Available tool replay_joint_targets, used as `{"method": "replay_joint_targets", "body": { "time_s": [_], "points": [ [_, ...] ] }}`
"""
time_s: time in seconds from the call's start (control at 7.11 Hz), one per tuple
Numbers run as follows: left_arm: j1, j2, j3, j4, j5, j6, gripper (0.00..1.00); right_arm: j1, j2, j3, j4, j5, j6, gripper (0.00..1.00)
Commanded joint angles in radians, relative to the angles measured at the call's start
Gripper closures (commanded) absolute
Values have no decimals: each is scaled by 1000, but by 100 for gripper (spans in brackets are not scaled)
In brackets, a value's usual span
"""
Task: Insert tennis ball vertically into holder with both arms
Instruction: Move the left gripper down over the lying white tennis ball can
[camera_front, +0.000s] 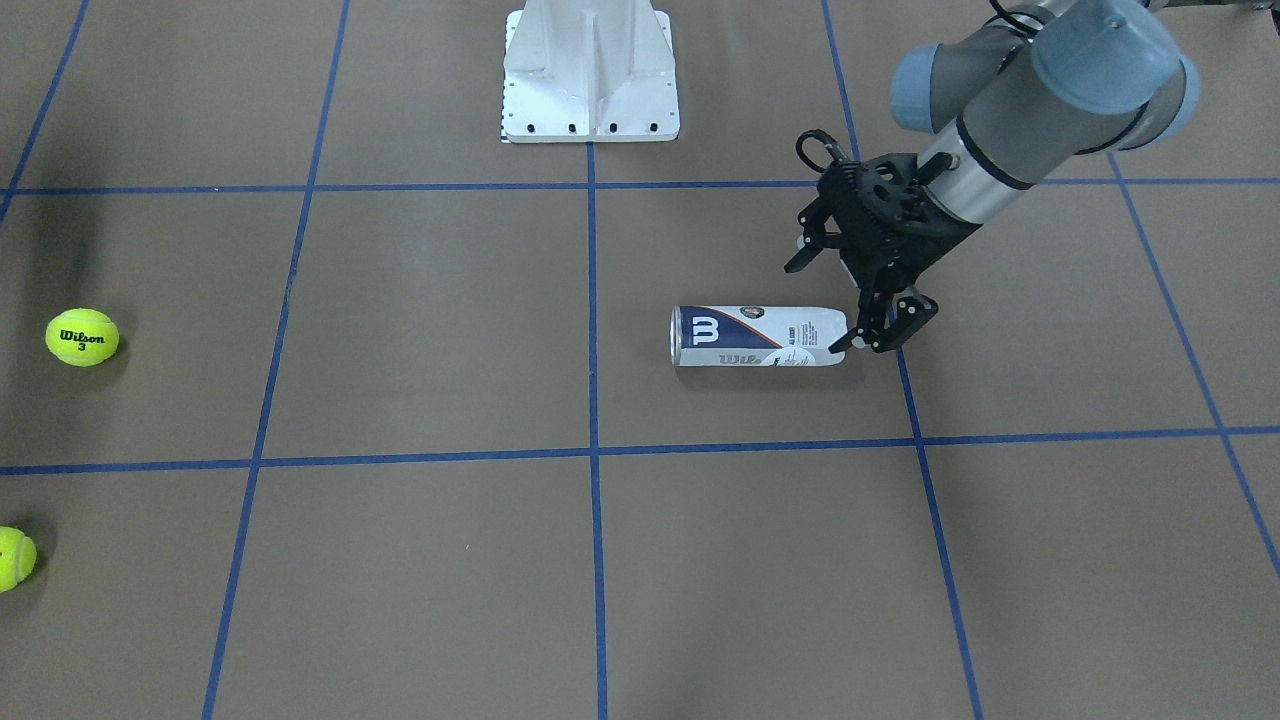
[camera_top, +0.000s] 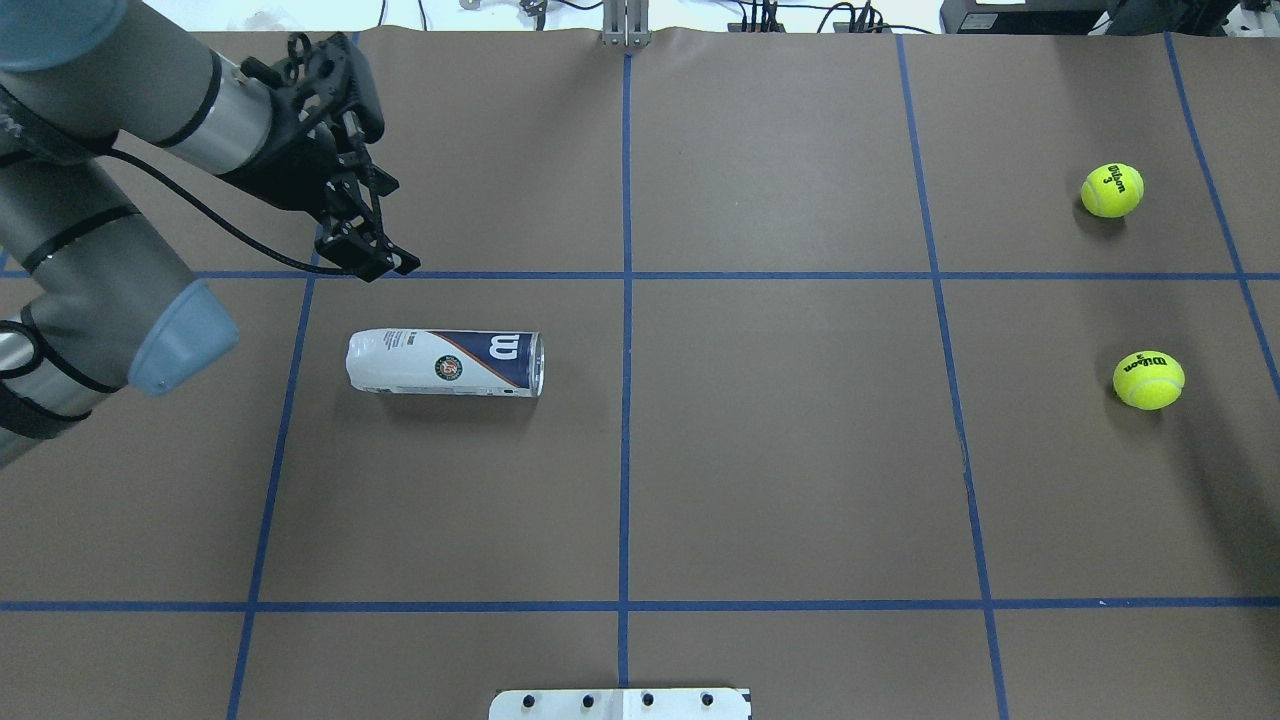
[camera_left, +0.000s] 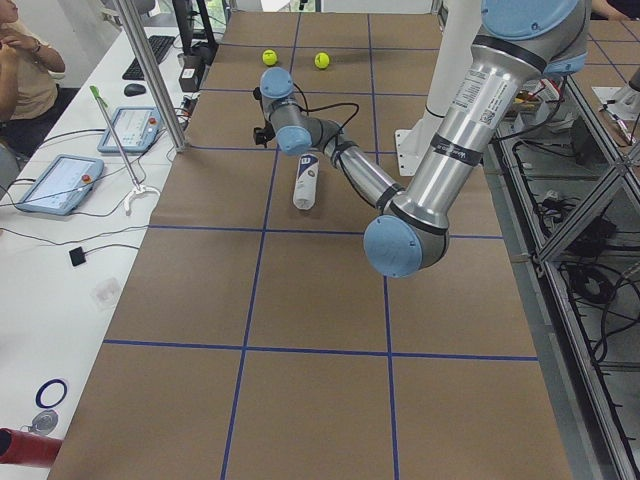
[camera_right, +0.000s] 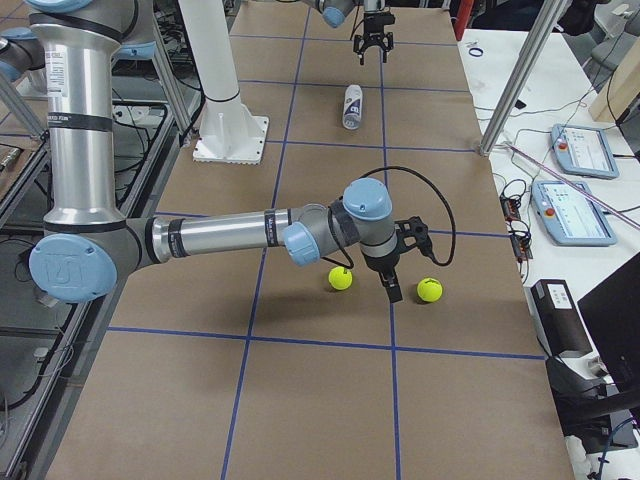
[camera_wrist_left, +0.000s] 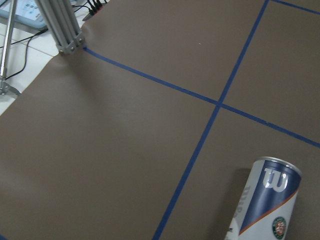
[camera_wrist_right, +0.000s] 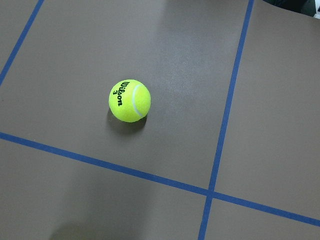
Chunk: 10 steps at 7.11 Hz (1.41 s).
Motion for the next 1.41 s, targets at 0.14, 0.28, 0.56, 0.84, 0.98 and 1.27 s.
{"method": "replay_joint_targets", "body": {
  "time_s": [0.14,0.28,0.56,0.84,0.98,1.27],
  "points": [
    [143,-131,-1,278,190,180,3,0,-17,4,2,24,-1,1],
    [195,-140,3,298,286,185,2,0,-18,4,2,24,-1,1],
    [272,-140,18,300,439,227,1,0,-21,5,3,25,-1,1],
    [330,-153,60,299,505,227,1,0,-21,5,3,25,-1,1],
    [341,-163,78,297,525,227,1,0,-21,5,3,25,-1,1],
    [343,-163,106,292,527,227,1,0,-21,7,3,25,0,1]
  ]
}}
